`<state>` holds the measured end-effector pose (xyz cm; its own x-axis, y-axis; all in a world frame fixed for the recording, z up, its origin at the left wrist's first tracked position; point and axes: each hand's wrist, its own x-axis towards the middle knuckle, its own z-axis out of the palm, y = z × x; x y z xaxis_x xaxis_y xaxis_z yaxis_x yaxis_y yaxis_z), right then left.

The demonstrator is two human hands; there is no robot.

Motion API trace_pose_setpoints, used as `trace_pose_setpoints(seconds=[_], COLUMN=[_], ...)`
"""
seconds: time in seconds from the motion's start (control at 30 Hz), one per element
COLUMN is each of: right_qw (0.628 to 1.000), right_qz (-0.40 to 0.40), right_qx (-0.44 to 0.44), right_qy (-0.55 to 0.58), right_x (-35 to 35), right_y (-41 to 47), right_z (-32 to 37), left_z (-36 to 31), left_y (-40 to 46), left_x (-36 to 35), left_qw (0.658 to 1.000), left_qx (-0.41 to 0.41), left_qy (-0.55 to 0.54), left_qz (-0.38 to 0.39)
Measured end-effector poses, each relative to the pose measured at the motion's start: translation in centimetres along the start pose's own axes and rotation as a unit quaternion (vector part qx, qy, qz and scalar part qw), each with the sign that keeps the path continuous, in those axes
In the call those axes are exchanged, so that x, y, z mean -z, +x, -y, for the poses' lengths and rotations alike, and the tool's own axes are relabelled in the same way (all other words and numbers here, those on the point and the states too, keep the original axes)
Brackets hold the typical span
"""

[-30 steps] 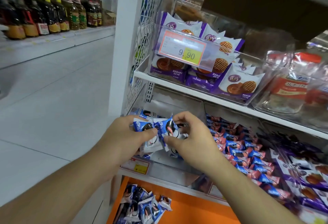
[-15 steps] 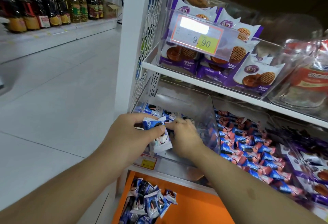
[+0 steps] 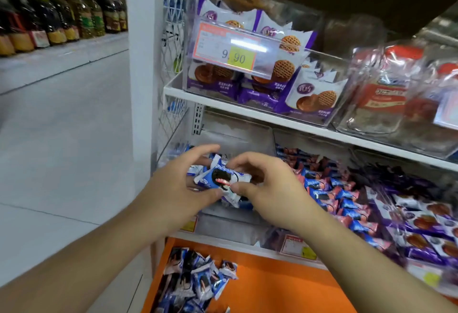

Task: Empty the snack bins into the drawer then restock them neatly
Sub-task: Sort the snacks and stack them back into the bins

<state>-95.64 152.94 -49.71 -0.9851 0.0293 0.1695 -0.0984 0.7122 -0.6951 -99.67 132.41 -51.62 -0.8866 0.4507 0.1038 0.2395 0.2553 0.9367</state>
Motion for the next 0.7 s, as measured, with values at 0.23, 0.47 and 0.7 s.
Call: trace_pose_setpoints(seconds=[0.23,0.47,0.7], right_qw=[0.966,0.967,0.974], right_qz=[-0.02,-0.007,0.021], right_qx=[0.078,0.071,0.061], right_qy=[-0.244,-0.246,-0.218], right_x=[2.9,4.9,5.1], right_y=[-1.5,-5.4,-5.9], right_z=[-2.4,-6.4,-7.6], left_z=[0.7,2.3,3.5], left_y=[2.2,5.3,7.2], left_x=[-2.6,-6.8,-7.2], left_qw=[0.981,0.959,0.934], left_qx=[-0.007,0.042,0.069], left_qy=[0.196,0.264,0.311], left_qz=[0.005,0.095,0.164])
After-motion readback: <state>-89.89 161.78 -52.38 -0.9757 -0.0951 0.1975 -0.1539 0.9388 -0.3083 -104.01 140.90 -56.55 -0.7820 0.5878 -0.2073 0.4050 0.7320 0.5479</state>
